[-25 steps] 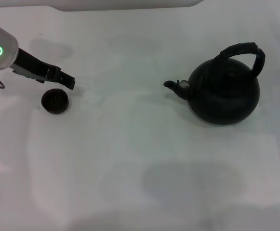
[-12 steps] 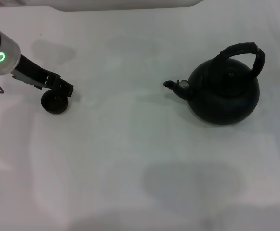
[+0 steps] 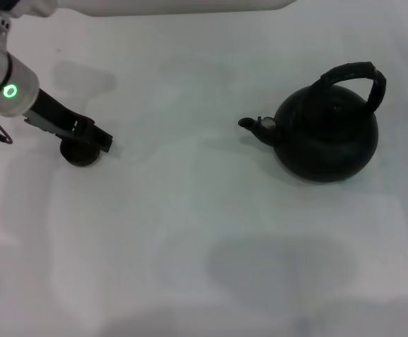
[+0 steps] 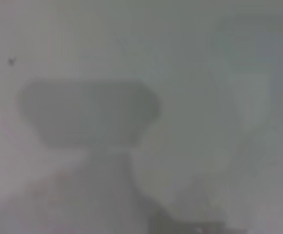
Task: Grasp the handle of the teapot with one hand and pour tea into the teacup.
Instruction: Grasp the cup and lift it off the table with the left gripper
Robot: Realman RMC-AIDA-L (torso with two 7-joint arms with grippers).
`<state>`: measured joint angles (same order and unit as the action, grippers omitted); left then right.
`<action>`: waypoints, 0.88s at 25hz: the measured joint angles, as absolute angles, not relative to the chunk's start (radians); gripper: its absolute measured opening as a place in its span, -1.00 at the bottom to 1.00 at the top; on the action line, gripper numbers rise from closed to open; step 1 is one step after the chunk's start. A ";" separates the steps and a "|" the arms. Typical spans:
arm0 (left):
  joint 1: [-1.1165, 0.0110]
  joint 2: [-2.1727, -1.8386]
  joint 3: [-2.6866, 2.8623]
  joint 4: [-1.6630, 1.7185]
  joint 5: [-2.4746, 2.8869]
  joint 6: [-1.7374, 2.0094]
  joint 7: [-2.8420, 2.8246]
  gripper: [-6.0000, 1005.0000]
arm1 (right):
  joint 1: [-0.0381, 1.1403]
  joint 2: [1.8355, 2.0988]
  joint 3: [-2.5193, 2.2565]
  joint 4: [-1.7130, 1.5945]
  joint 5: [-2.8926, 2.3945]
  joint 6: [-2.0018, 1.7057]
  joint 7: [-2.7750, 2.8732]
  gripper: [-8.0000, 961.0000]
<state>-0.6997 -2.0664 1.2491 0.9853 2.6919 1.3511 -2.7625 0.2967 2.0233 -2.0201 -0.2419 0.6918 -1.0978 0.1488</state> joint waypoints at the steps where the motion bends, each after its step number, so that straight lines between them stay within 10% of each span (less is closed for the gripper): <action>1: -0.704 -2.066 1.253 0.978 2.692 1.351 -2.763 0.74 | 0.297 2.023 -2.020 -0.242 0.692 -1.098 0.149 0.79; 22: -0.733 -2.063 1.250 0.932 2.719 1.375 -2.776 0.72 | 0.298 2.023 -2.014 -0.239 0.692 -1.098 0.149 0.79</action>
